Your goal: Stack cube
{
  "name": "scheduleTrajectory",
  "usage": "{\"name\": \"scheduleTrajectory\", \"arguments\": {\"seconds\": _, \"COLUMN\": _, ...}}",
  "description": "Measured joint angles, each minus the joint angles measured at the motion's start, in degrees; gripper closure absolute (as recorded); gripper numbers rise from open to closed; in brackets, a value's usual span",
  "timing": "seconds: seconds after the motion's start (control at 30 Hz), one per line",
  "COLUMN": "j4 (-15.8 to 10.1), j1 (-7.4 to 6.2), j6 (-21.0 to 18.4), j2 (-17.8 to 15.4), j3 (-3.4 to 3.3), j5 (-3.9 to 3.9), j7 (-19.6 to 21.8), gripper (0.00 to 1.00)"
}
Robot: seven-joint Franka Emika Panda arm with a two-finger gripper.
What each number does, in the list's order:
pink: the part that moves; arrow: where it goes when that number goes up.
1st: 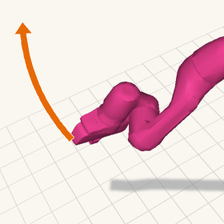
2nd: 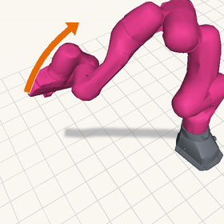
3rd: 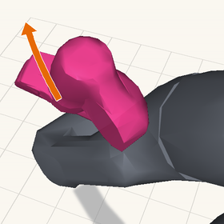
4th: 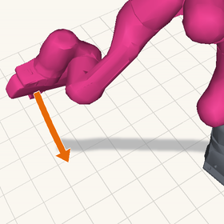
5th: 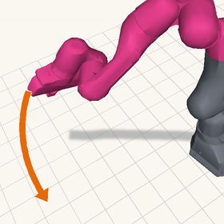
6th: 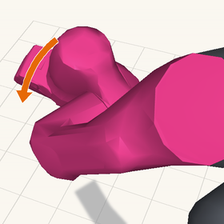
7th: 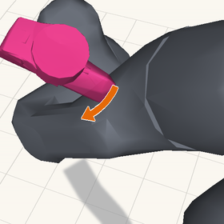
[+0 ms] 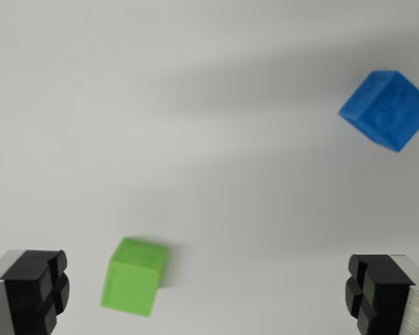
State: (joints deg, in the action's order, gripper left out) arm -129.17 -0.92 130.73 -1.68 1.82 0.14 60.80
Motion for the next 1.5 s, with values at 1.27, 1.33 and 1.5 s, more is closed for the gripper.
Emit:
{"name": "scheduleTrajectory", "arguments": {"seconds": 1.27, "j4": -16.7, "j1": -4.55, "j6": 15.5, "j2": 0.9, "j3": 4.56, "j5": 0.16, "j7": 15.9, "gripper": 0.00}}
{"name": "scheduleTrajectory", "arguments": {"seconds": 1.33, "j4": -17.5, "j1": -4.89, "j6": 16.5, "j2": 1.3, "j3": 4.81, "j5": 0.20, "j7": 16.9, "gripper": 0.00}}
{"name": "scheduleTrajectory", "arguments": {"seconds": 1.5, "j4": -19.1, "j1": -5.72, "j6": 18.9, "j2": 2.3, "j3": 5.49, "j5": 0.36, "j7": 19.5, "gripper": 0.00}}
